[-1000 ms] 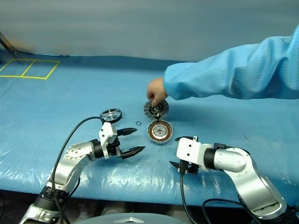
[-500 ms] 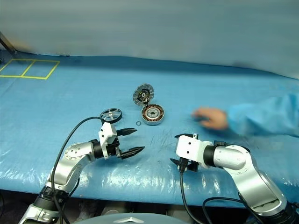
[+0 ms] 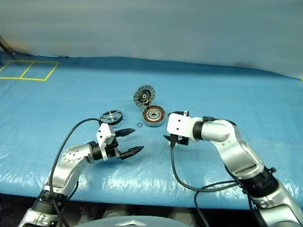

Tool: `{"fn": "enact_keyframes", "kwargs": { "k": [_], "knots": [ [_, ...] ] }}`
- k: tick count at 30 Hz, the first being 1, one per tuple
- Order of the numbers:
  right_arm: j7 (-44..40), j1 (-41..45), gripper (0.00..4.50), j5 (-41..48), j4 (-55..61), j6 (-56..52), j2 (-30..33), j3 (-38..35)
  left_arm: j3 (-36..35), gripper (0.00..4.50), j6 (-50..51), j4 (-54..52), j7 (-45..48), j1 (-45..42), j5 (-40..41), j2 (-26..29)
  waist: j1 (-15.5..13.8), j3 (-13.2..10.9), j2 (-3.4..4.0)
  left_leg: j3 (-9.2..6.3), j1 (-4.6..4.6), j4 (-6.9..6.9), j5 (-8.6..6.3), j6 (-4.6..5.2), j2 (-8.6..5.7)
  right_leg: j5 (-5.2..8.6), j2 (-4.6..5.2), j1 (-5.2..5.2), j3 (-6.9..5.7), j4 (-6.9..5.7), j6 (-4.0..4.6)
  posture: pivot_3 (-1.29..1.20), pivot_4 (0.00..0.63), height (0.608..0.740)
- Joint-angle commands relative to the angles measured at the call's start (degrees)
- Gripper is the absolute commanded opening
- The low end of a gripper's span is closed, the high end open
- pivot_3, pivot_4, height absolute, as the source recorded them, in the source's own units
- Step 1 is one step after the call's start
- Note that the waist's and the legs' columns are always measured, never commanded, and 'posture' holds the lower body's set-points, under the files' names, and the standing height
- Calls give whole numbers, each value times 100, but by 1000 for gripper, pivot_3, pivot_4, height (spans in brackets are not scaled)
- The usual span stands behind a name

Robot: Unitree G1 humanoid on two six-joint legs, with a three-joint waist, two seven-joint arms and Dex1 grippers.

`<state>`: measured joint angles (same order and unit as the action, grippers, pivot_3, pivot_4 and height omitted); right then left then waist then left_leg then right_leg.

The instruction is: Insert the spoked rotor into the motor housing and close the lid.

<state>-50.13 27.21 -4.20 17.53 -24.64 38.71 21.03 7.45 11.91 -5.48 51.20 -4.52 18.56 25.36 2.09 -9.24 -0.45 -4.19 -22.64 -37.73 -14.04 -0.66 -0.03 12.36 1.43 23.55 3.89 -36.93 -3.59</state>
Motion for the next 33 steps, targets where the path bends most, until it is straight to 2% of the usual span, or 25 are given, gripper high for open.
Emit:
{"fn": "enact_keyframes", "kwargs": {
  "k": [1,7,15,21,30,33],
  "knots": [
    [-172,782,4045,-312,-1162,628,-423,476,-56,4500,-58,-267,-88,43,20,-21,7,0,0,0,0,3,0,0,0,-15,0,0,0,0,-19,0,150,740],
    [-418,1747,4045,-738,-3125,1520,-1099,1011,-103,4500,-30,-588,-283,380,14,-14,2,-2,2,-6,-5,18,-1,0,-2,-32,2,9,-2,3,4,0,150,740],
    [-540,2228,4045,-1199,-4519,2189,-1406,1172,-184,4500,-8,-862,-531,732,4,71,11,-5,4,-7,-4,19,-1,0,-4,-31,4,10,-3,2,7,0,150,740],
    [-890,2143,4045,-1200,-4408,2337,-1385,1102,-171,4500,-11,-918,-615,842,28,83,16,-6,9,-6,1,19,0,0,-3,-30,3,8,-3,-1,8,0,150,740],
    [-847,1935,4045,-1653,-4520,2599,-1317,1309,-89,4500,-94,-645,-563,622,-21,51,9,-6,8,-6,2,19,0,0,-3,-31,3,6,-3,0,8,0,150,740],
    [-819,1901,3138,-1857,-4505,2671,-1247,1354,-59,4500,-110,-589,-518,556,-9,31,7,-4,9,-5,7,18,0,-1,-4,-31,3,1,-3,0,7,0,150,740]
  ]
}}
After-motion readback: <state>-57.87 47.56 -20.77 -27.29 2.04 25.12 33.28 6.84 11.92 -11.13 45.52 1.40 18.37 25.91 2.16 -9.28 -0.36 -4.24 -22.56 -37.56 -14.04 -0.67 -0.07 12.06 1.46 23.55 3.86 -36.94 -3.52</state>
